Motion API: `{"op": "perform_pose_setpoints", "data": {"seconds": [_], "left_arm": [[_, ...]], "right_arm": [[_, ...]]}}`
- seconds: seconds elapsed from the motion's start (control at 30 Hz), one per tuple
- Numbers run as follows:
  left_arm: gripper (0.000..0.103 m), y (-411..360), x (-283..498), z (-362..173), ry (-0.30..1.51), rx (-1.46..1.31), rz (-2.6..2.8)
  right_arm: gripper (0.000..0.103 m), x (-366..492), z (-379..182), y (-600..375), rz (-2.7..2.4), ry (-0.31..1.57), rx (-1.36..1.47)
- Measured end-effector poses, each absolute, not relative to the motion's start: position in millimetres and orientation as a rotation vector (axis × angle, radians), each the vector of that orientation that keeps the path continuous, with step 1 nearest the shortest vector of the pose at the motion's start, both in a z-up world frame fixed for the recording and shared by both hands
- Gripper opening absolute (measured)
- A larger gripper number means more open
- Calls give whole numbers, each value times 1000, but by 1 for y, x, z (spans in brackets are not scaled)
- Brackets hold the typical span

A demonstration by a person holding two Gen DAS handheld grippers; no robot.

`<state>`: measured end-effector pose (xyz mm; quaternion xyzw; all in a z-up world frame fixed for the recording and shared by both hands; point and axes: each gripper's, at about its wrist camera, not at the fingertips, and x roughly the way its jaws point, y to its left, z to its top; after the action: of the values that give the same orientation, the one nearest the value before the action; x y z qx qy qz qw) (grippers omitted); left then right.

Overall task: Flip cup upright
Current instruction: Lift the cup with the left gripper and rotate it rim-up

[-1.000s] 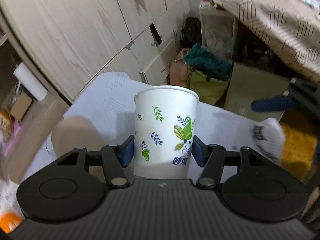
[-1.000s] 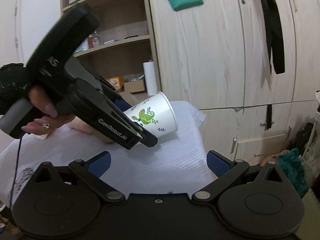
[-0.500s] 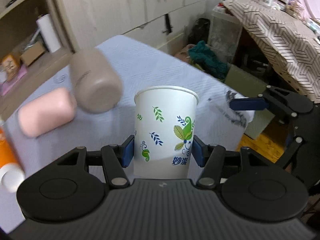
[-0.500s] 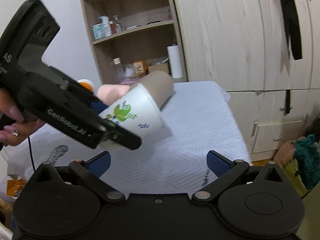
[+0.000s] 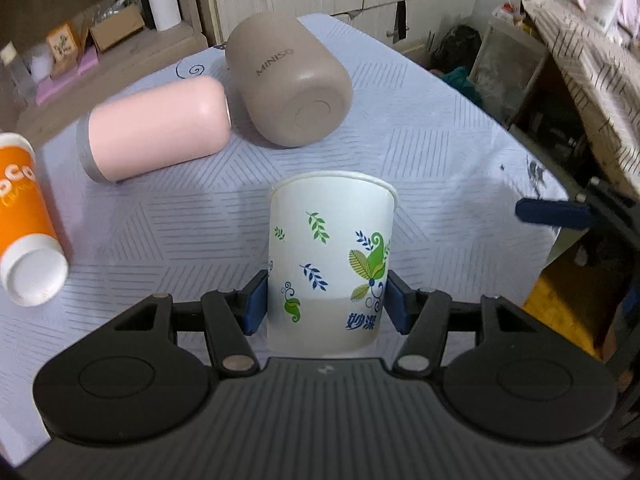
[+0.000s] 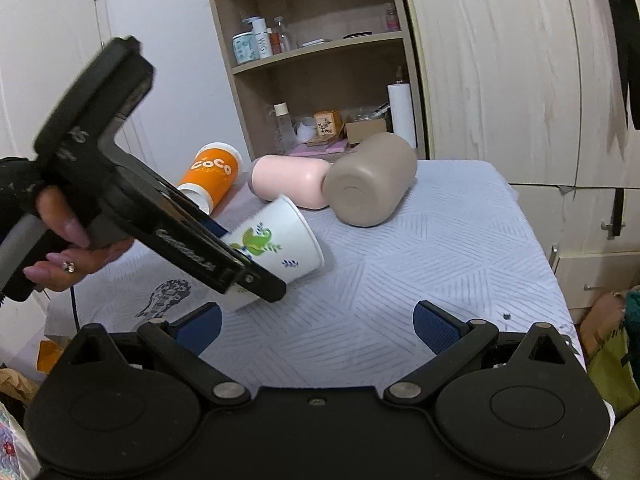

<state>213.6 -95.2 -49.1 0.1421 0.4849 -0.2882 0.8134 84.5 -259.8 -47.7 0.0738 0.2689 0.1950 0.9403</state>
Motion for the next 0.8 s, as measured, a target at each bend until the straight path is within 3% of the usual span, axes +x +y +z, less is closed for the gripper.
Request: {"op": "perform_pose_setpoints", "data": {"seconds": [0.17,0.5,0.8], "left_arm": [[59,-83,217,-52,1045,230,-623],[73,-58,218,-45,1042,76,-698],[73,-39,225,-45,1034,-50,-771]], "right_arm": [[103,89,-48,-256,396,558,146],[103,100,-48,-245,456,613,182],[103,136,-45,-226,539,742,351]]}}
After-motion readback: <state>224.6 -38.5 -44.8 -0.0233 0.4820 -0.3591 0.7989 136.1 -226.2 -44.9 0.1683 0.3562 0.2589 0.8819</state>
